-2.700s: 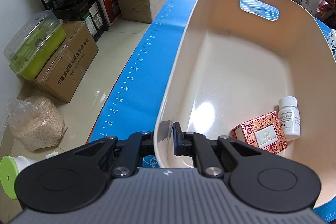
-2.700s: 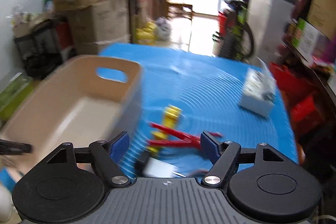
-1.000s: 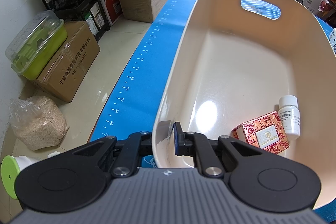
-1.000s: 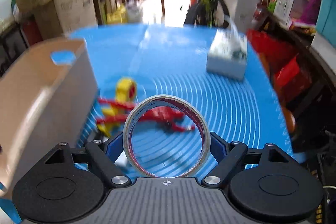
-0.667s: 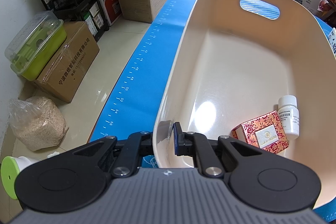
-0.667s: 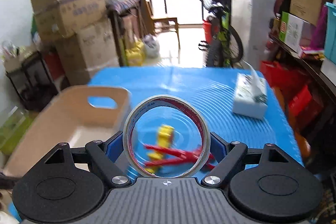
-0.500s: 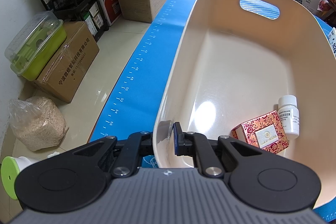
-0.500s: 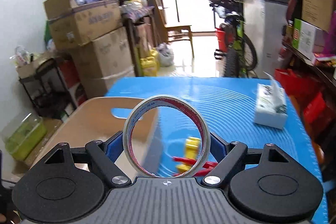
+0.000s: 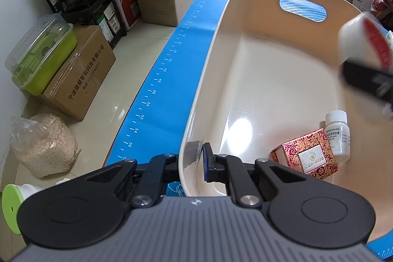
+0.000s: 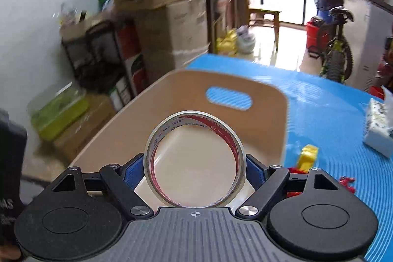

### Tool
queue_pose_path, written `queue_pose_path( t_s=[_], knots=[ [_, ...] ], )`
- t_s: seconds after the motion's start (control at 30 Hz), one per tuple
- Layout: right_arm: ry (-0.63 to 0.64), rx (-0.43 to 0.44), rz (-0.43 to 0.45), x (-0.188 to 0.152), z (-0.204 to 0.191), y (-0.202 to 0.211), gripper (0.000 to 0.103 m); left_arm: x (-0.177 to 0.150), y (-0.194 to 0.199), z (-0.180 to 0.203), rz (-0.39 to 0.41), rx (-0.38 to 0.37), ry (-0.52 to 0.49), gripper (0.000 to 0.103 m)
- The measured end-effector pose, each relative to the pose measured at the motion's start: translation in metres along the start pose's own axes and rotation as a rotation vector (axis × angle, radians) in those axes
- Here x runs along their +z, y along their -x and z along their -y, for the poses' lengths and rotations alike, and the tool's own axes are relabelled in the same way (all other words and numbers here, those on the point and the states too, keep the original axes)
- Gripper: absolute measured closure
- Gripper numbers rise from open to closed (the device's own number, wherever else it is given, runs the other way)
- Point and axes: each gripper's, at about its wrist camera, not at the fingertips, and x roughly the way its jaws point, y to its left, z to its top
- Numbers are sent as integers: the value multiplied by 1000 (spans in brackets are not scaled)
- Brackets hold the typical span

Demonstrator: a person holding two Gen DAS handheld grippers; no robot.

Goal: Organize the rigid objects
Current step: 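Carry the tape roll into the basket and release it with the right tool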

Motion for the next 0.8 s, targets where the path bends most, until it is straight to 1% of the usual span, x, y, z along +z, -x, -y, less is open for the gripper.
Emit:
queue_pose_path(
  t_s=[0.1, 0.23, 0.33, 0.4, 0.47, 0.6, 0.67, 0.8],
  knots=[
    [45, -2, -43, -5, -14, -9, 19, 0, -1, 0, -1, -1, -1, 90],
    [18, -4, -95, -6, -12, -19, 19, 0, -1, 2, -1, 7, -14, 90],
    [30, -17, -125, -9, -13, -26, 19, 0, -1, 0, -1, 4, -10, 90],
    [57, -26, -129, -12, -14, -24, 19, 0, -1, 0, 0, 3, -11, 90],
    [58, -29, -133, -12, -14, -23, 17, 0, -2, 0, -1, 4, -11, 90],
    [6, -12, -115, -8, -2, -15, 14, 1, -3, 0, -1, 5, -12, 90],
    [-17, -13, -106, -6, 4, -10, 10, 1, -2, 0, -1, 5, -12, 90],
    [-37, -15, -82, -3, 15, 3, 9, 1, -2, 1, -1, 8, -12, 90]
  ],
)
